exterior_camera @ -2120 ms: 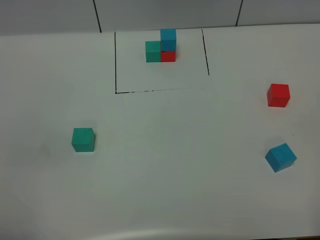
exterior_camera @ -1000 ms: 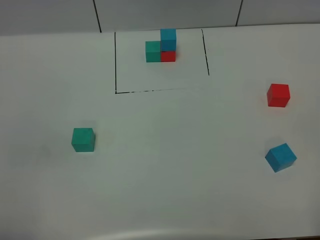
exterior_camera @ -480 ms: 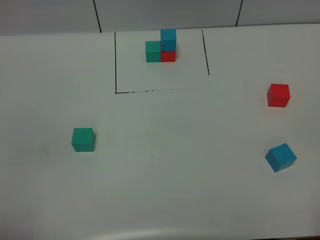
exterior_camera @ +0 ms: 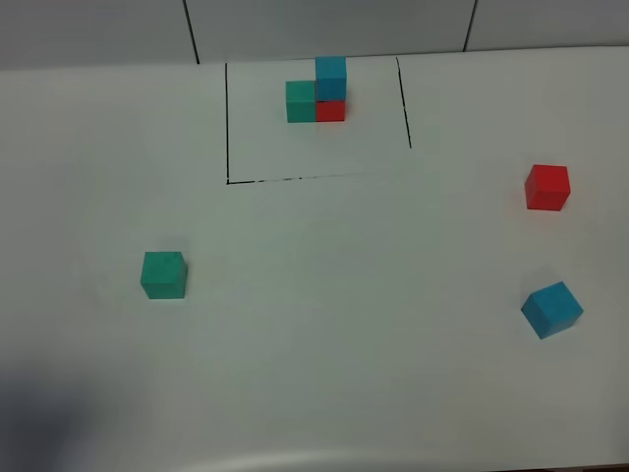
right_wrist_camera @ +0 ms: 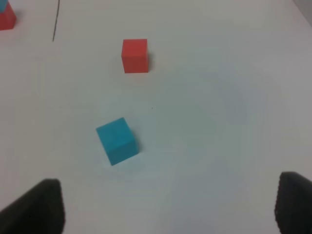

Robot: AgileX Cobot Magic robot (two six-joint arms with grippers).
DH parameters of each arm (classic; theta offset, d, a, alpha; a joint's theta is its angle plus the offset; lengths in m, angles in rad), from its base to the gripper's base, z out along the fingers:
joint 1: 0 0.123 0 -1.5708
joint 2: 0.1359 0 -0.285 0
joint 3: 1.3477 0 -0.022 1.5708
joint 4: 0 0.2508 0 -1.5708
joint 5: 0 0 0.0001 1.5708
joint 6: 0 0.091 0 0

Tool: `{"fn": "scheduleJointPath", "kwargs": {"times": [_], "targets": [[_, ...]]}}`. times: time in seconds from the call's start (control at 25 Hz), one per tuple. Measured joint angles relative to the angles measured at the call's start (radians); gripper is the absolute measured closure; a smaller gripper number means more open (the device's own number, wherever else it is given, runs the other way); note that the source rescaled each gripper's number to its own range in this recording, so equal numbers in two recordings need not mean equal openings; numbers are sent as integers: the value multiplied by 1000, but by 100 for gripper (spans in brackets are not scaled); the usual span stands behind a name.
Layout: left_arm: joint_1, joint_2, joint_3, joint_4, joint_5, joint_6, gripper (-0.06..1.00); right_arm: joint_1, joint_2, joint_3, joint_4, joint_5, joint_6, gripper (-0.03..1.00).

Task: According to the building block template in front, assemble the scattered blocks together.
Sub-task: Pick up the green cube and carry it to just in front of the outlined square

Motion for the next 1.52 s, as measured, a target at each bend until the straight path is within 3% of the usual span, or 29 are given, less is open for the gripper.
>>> {"fn": "scheduleJointPath", "kwargs": {"times": [0.32,0.6,0.8,1.08,1.52], "targets": [[-11,467,-144,3,-38,-4,1,0,0,0,0,0,0,9],[-137,777,-254,4,-103,1,1,0,0,0,0,0,0,9],[-192,952,-365,35,-79,-79,1,0,0,0,0,0,0,9],[-272,1154,-530,199,53,-283,1,0,0,0,0,0,0,9],[-279,1377,-553,183,70,-368,1,0,0,0,0,0,0,9]]}}
